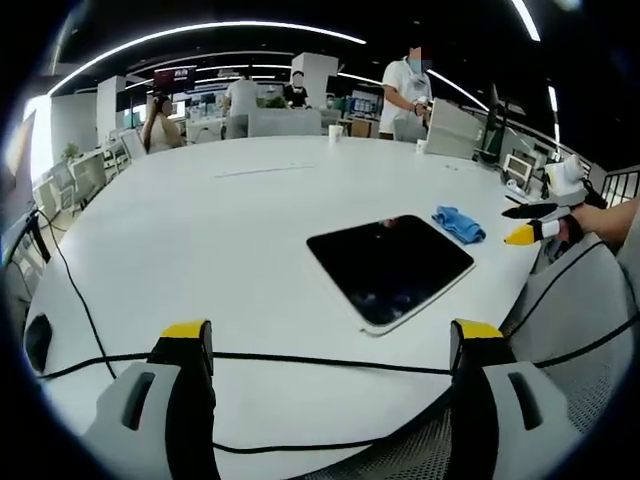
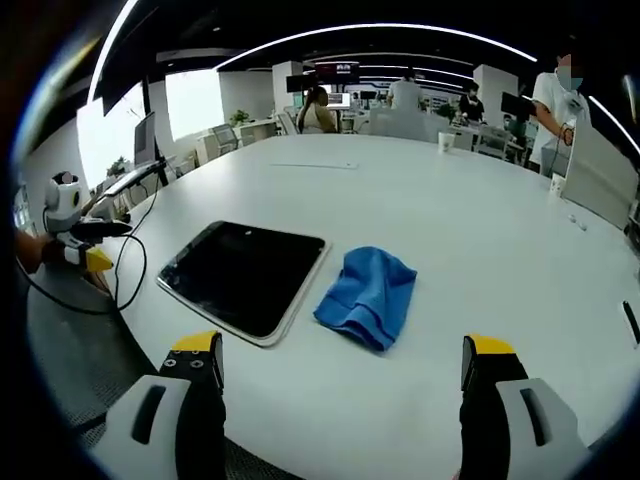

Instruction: Wipe the mirror surface with the cleaning cloth until all visible marks leave the cleaned area.

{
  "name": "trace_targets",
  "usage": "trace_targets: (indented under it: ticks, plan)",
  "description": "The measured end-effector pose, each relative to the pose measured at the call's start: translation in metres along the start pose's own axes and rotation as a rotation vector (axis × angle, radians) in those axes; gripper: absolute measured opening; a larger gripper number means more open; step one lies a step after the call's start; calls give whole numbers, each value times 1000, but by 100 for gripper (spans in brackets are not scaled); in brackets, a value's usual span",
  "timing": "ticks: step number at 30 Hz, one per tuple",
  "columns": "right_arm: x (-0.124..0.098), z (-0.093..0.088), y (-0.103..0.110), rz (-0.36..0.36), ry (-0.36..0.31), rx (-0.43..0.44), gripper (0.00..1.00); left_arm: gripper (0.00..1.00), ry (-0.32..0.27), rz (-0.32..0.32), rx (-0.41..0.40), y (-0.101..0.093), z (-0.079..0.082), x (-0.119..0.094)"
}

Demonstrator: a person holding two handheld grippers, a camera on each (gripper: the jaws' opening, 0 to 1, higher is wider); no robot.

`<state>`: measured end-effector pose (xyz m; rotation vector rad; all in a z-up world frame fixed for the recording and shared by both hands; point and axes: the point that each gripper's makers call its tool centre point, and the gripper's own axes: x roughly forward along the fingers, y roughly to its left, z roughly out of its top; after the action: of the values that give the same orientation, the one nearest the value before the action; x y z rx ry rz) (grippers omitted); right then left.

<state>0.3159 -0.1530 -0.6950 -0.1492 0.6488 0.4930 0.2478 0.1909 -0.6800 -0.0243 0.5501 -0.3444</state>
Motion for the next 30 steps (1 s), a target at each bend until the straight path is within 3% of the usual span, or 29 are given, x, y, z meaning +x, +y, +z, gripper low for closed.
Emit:
trace_targets:
  ticks: [6, 8, 18, 22, 30]
  plan:
    - [-1, -4, 0, 0, 17, 1, 98, 97, 6, -5, -7, -2, -1, 0]
    - [-1, -7, -2, -4, 29, -7, 94, 97, 3, -9, -10, -5, 0, 0]
    - [-2, -6, -4, -6, 4, 57, 98, 98, 10, -16, -3, -5, -2, 1]
    - [-3, 1, -3, -7, -19, 46, 98, 98, 12, -21, 3, -6, -3, 1]
    - [-3, -2, -2, -17, -3, 63, 98, 97, 7, -25, -4, -5, -2, 1]
